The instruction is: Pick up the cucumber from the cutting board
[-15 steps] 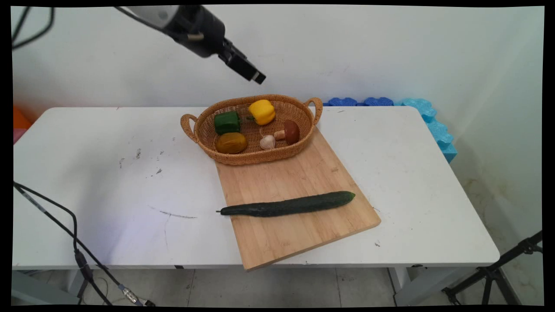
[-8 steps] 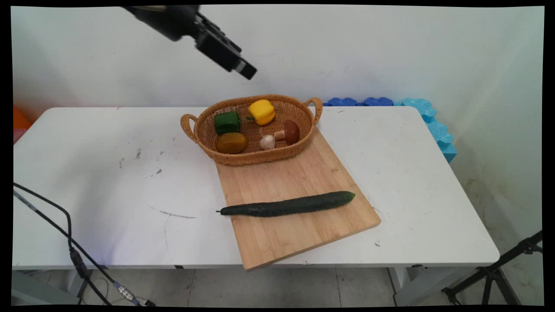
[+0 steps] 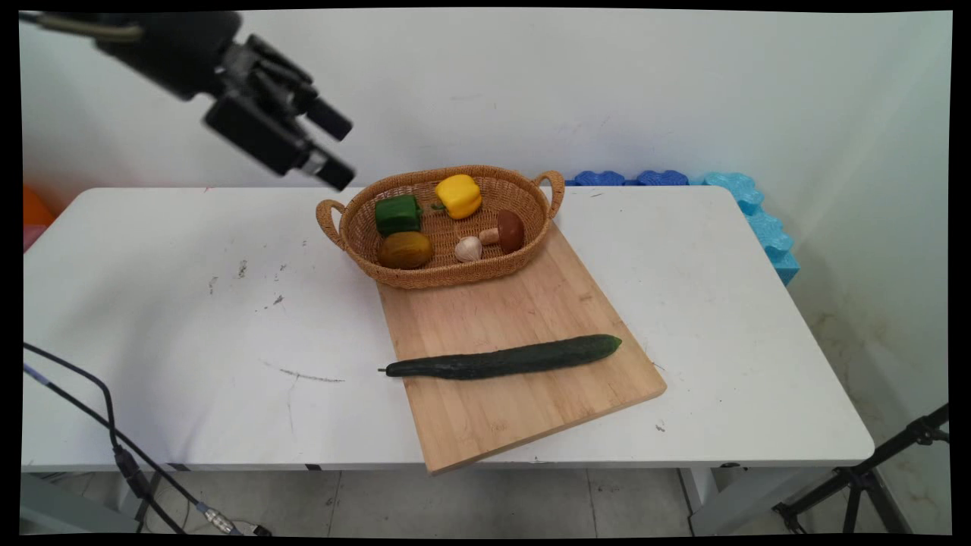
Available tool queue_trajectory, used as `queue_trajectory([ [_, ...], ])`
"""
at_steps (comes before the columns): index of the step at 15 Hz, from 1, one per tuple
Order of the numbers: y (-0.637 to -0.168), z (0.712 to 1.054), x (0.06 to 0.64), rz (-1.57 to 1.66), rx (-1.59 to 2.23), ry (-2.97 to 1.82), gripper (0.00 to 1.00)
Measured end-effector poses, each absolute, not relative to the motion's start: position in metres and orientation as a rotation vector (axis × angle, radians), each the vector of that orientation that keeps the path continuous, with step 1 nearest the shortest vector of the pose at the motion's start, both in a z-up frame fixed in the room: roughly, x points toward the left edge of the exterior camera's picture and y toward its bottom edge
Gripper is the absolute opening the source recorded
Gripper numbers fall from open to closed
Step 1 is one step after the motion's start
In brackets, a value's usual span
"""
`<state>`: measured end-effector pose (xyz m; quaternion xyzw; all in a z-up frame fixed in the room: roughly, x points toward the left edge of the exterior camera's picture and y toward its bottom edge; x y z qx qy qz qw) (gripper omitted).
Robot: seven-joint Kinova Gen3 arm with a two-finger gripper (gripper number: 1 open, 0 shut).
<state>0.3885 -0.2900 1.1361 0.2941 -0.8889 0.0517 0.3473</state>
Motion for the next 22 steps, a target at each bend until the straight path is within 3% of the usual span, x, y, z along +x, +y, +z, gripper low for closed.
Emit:
queue_trajectory([
  [13,-0.244,1.125,0.41,0.082,0.692,-2.374,1.0],
  [22,-0.255,1.101,0.39,0.141,0.738,-2.361,1.0],
])
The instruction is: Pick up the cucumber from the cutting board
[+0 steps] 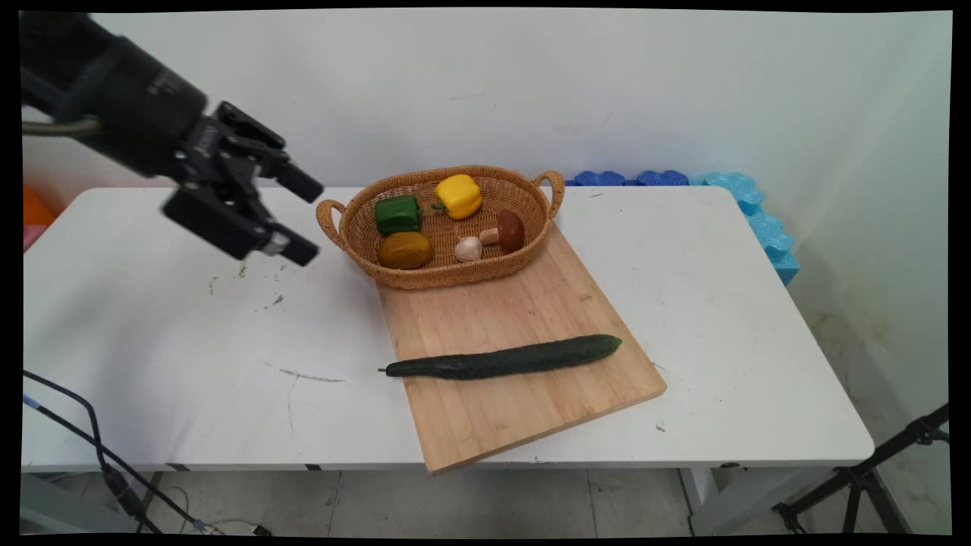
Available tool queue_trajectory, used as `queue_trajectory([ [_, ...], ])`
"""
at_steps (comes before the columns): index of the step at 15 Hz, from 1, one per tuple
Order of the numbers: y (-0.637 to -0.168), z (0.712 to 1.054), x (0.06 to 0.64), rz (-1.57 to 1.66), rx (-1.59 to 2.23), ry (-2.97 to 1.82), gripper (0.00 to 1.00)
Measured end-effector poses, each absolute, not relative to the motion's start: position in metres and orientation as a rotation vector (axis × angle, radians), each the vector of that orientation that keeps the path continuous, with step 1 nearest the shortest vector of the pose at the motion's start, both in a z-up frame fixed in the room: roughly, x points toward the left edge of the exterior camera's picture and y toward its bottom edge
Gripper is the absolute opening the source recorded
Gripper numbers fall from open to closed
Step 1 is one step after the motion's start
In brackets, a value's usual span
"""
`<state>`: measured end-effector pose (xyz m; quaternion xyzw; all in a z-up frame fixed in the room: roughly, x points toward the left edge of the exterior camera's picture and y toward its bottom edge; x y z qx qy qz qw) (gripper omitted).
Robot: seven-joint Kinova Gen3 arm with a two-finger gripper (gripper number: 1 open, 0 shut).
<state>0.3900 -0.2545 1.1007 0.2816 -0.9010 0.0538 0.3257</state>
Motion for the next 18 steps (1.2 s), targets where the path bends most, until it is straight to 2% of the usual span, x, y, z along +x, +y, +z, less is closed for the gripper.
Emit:
queue_trajectory([
  [5,-0.283,1.058,0.349,0.187,0.821,-2.352,1.0],
  [13,-0.325,0.961,0.282,0.185,0.938,-2.416,1.0],
  [18,-0.341,0.923,0.258,0.179,0.966,-2.442,1.0],
])
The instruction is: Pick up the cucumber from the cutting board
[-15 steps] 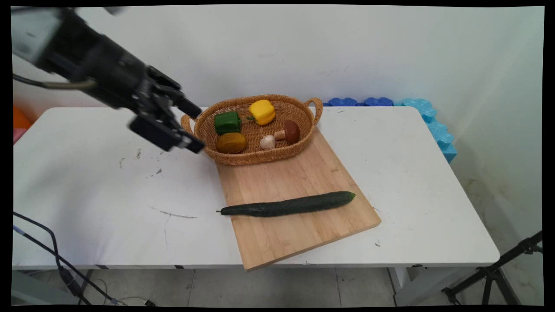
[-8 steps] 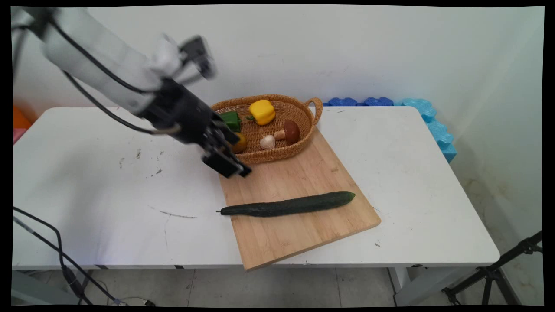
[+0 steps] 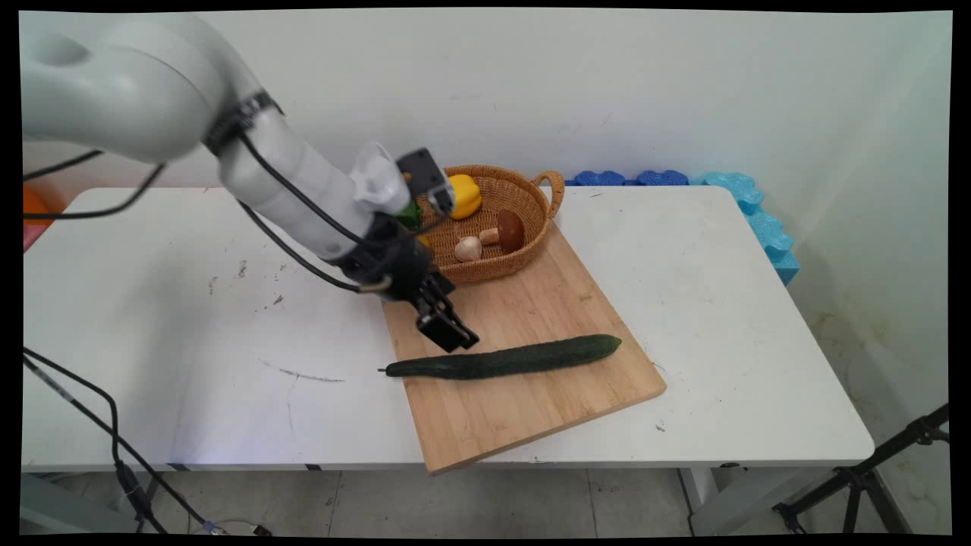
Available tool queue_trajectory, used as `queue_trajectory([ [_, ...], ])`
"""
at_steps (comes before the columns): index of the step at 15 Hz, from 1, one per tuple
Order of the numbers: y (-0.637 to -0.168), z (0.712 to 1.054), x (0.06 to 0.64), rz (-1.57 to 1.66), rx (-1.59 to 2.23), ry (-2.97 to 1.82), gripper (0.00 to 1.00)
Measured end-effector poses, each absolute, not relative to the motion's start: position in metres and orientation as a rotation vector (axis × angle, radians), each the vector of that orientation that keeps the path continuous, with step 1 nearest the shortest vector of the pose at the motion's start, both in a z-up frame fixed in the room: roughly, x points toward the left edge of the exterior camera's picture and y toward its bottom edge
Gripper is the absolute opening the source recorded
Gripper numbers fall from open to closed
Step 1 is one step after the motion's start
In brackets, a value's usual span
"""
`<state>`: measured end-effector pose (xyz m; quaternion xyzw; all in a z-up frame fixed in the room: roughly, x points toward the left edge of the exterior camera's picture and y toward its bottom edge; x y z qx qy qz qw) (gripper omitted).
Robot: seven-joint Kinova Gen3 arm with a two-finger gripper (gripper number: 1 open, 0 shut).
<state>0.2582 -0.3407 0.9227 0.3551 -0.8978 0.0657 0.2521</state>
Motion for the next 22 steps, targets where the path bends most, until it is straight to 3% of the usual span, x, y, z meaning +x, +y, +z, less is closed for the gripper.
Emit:
queue_trajectory([
  [8,-0.361,0.87,0.222,0.158,0.963,-2.483,1.0],
  [20,-0.372,0.834,0.197,0.142,0.951,-2.522,1.0],
  [21,-0.372,0.832,0.197,0.142,0.95,-2.524,0.0],
  [22,-0.373,0.831,0.197,0.143,0.95,-2.53,0.0],
])
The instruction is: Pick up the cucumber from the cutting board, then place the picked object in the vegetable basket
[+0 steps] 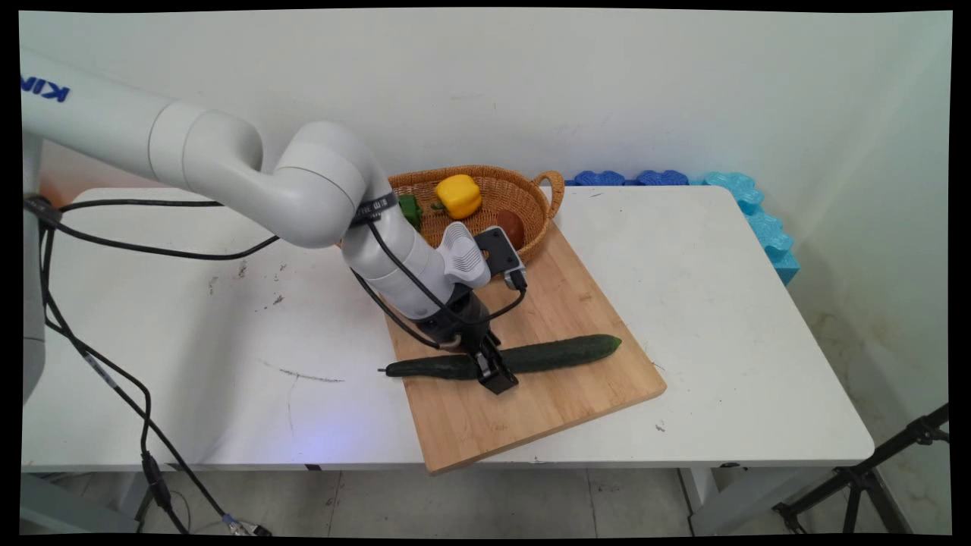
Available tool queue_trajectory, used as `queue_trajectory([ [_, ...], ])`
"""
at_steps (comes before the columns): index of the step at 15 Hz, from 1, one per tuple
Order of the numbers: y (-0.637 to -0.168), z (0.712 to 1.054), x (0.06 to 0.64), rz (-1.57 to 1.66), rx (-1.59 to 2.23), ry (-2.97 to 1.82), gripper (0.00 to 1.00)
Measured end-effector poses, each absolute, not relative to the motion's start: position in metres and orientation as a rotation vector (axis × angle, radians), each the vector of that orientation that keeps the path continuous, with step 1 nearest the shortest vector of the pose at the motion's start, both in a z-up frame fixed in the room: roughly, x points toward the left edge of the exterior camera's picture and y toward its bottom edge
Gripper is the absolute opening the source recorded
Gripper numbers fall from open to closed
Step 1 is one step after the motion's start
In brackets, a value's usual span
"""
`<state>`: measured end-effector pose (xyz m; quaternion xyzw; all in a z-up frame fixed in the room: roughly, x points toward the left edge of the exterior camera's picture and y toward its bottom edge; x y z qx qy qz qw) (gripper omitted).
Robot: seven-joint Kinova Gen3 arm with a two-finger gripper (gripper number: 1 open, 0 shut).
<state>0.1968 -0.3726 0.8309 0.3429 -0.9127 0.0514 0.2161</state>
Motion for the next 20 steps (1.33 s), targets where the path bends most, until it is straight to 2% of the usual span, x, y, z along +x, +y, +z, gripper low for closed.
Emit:
queue_trajectory([
  [4,-0.37,0.828,0.197,0.126,0.953,-2.547,0.0],
  [8,-0.36,0.841,0.197,0.08,1.034,-2.509,0.0],
  [14,-0.355,0.902,0.209,0.068,1.157,-2.411,0.0],
  [20,-0.378,0.962,0.246,0.123,1.377,-2.295,0.0],
])
